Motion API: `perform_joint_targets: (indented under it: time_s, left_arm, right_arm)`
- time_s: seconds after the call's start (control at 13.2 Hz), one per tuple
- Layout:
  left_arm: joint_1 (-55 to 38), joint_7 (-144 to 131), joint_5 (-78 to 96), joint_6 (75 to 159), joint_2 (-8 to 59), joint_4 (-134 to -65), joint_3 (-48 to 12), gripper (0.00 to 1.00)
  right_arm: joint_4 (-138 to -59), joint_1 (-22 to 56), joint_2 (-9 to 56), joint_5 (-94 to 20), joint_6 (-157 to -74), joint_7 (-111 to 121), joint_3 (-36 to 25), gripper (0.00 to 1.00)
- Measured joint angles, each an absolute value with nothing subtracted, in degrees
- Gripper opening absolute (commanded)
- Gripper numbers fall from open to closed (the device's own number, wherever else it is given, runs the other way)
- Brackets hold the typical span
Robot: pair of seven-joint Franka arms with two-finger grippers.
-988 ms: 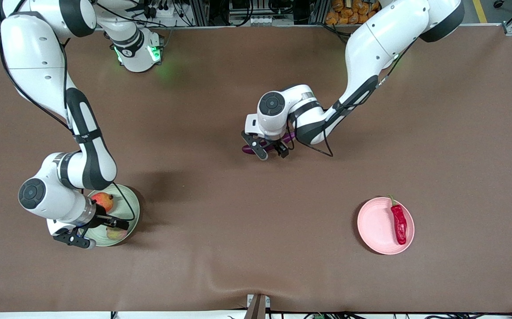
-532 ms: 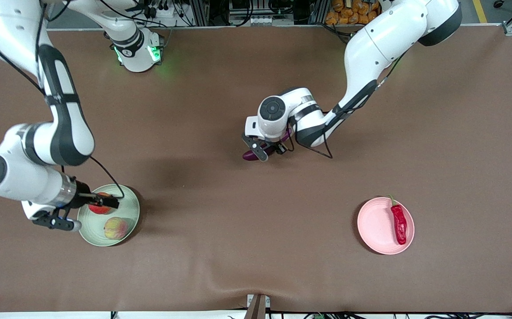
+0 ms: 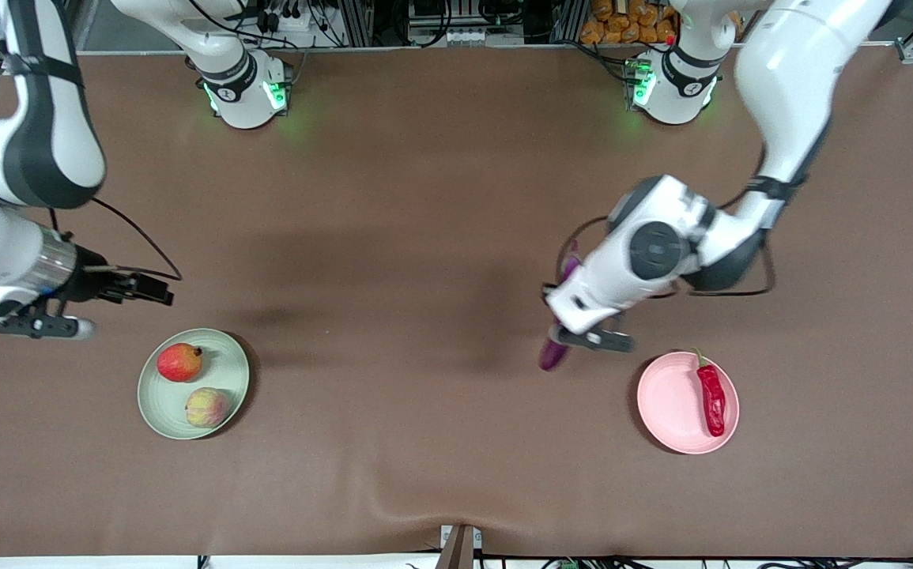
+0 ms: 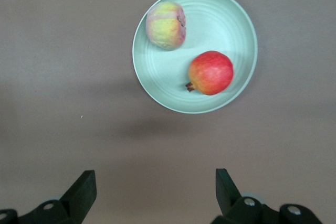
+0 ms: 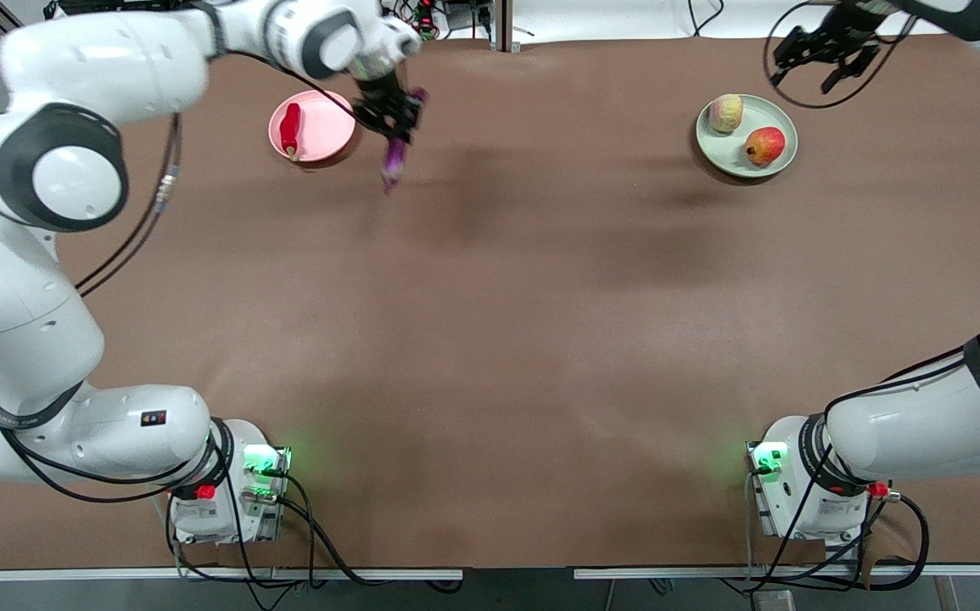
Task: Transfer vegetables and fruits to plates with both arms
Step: 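Release the peach on the green plate while the left gripper carries the eggplant, then lower the eggplant onto the pink plate and open the left gripper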
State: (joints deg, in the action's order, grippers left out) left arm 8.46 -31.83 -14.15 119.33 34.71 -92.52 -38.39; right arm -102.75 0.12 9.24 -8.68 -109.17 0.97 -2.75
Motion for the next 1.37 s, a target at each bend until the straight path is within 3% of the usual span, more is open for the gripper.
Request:
perform_joint_targets:
  time_s: [0.23, 0.53, 1.06, 1.14, 1.22, 1.29, 1.37]
  left_arm:
    - [13.9, -35.9, -14.0, 119.4, 37.4, -89.6, -36.7, 0.00]
    - [13.3, -37.9, -14.0, 122.1, 40.3, -86.9, -29.0, 0.00]
    - [12.5, -32.8, -14.0, 126.2, 47.1, -82.4, -25.9, 0.00]
    - [12.5, -32.7, -14.0, 126.2, 47.4, -82.4, -25.7, 0.18]
    - [12.6, -32.6, -14.0, 126.2, 47.7, -82.3, -25.6, 0.55]
    - [12.7, -32.4, -14.0, 126.2, 47.9, -82.3, -25.4, 1.00]
    - [12.8, -32.3, -14.0, 126.2, 48.1, -82.2, -25.2, 1.00]
  right_arm:
    - [-101.6, -0.7, 6.9, -8.6, -103.5, 2.0, -2.7, 1.00]
    - [-98.6, -0.6, 3.1, -5.4, -96.9, 2.0, -2.0, 1.00]
    - [-98.3, -0.1, -1.6, -4.4, -92.0, -2.7, -1.0, 1.00]
    - [-98.2, -0.1, -2.1, -4.3, -91.3, -2.8, -0.9, 1.00]
    - [-98.0, -0.1, -2.4, -4.3, -90.7, -2.9, -0.9, 1.00]
    - [-97.4, -0.1, -2.6, -4.3, -89.7, -3.0, -1.0, 1.00]
    - [-96.0, -0.1, -2.6, -4.2, -87.9, -3.1, -1.1, 1.00]
